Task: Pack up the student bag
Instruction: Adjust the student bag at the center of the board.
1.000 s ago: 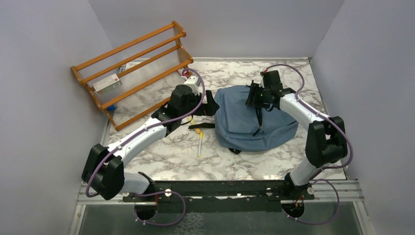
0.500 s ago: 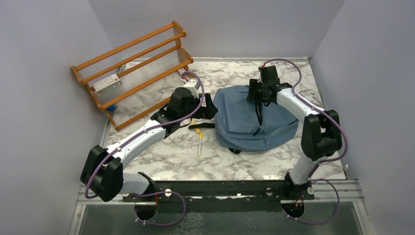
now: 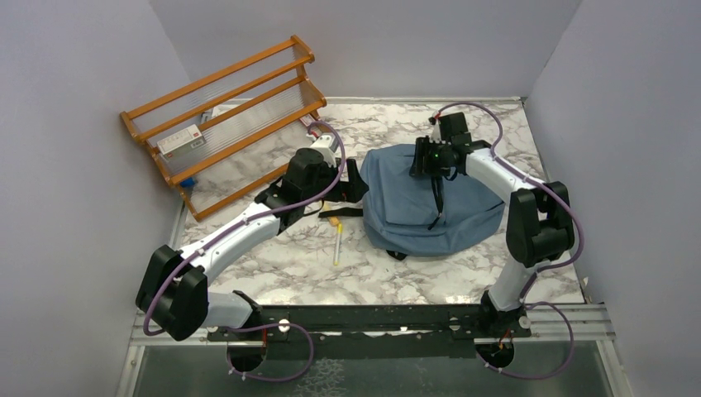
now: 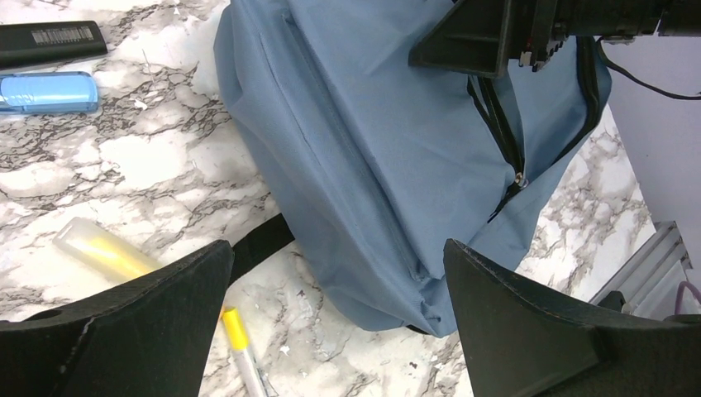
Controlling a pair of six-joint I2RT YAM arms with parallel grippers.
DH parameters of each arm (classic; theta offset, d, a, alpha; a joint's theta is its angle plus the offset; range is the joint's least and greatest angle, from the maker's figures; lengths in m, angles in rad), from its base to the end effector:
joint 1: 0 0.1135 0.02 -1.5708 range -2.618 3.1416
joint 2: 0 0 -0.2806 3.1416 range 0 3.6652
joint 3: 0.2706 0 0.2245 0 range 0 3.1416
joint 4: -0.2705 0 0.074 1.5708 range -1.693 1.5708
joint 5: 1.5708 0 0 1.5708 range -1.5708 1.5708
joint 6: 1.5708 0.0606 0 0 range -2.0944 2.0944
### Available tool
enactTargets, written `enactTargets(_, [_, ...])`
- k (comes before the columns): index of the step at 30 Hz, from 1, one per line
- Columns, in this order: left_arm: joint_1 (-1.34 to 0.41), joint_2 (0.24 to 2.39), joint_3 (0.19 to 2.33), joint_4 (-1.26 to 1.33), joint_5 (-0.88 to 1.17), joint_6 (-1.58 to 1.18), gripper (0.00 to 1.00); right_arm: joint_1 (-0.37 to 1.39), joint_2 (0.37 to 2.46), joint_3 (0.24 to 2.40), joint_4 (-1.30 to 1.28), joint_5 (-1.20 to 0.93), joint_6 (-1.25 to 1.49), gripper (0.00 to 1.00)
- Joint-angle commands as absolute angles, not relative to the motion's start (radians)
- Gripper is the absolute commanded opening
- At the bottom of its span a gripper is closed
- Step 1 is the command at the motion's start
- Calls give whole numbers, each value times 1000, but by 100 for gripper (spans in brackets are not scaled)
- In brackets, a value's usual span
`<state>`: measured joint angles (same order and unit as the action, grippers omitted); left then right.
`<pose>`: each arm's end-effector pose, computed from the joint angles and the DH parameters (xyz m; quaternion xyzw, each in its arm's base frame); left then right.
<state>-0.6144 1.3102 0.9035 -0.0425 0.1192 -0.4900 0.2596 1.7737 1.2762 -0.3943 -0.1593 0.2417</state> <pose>0.2336 -0.1736 0.2959 0.0842 0.8417 -0.3215 0.4256 0.3642 0.1067 0.2337 -0.0349 0.9396 0.1550 0.3030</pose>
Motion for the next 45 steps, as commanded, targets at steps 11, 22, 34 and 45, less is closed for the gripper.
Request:
enactTargets(11, [-610, 1327, 882, -26, 178, -499, 99, 224, 1661, 1103, -349, -408, 290, 56])
enactTargets(22, [-610, 1330, 867, -27, 198, -503, 99, 198, 1518, 986, -291, -538, 315, 44])
enactTargets(34, [-611, 1327, 853, -27, 213, -511, 99, 196, 1471, 1068, -309, -499, 312, 13])
enactTargets(45, [-611, 1302, 814, -25, 215, -514, 99, 159, 1477, 1035, -223, -682, 438, 9])
